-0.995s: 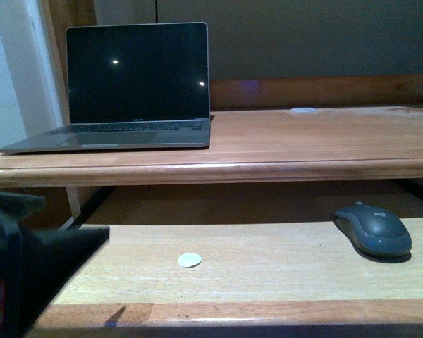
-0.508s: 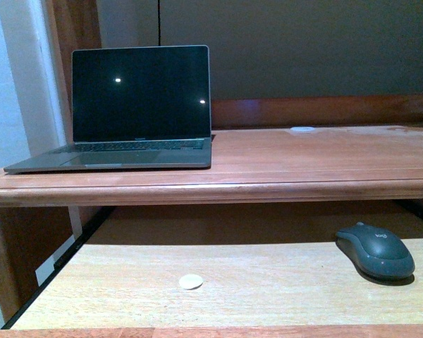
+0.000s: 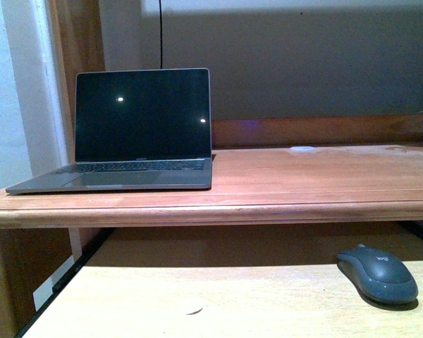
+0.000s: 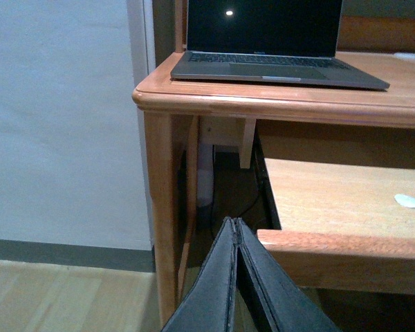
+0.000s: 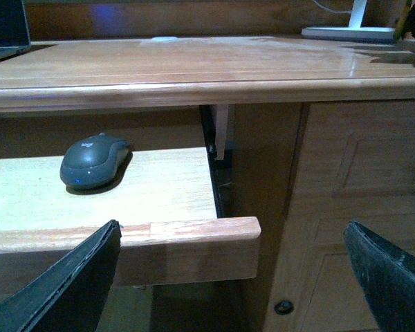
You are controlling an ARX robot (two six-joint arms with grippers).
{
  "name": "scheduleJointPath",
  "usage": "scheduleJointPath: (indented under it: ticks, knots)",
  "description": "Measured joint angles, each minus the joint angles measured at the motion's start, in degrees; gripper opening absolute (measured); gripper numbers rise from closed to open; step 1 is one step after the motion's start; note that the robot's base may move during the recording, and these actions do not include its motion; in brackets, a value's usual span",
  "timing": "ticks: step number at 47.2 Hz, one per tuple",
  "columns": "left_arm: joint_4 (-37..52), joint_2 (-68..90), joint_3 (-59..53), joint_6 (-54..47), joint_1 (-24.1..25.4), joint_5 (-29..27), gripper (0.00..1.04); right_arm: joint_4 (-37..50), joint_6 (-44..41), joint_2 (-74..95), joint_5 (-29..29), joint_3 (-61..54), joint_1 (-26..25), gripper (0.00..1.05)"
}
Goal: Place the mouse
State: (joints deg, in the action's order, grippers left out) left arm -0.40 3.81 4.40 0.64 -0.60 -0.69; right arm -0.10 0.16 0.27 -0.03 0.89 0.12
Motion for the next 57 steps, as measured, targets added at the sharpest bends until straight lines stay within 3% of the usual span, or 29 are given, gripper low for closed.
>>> scheduleJointPath:
  ticks: [24,28,31,36,42,57]
  knots:
    - [0.2,-3.5,-3.9,0.0,0.3,0.7,0.03,0.0,0.0,0.0,0.0,0.0,0.0,0.97]
    - [0.2,-3.5,-3.9,0.0,0.3,0.7,0.03,-4.7,7.1,5.4,-12.2,2.1,-3.6,0.97]
    - [0.2,-3.5,-3.9,0.0,0.3,0.7,0.03,-1.6,10.4,11.2,-13.3,2.9,-3.7,0.97]
    - [0.2,-3.5,-3.9,0.0,0.3,0.7,0.18,7.8,12.7,21.8,-9.5,5.9,-1.7,0.97]
    - [0.2,-3.5,-3.9,0.0,0.3,0.7,0.38,16.9,12.4,34.0,-3.8,12.3,4.2,0.97]
    - [0.2,-3.5,-3.9,0.0,0.3,0.7,0.94,16.6,5.8,56.4,6.8,25.9,23.6,0.97]
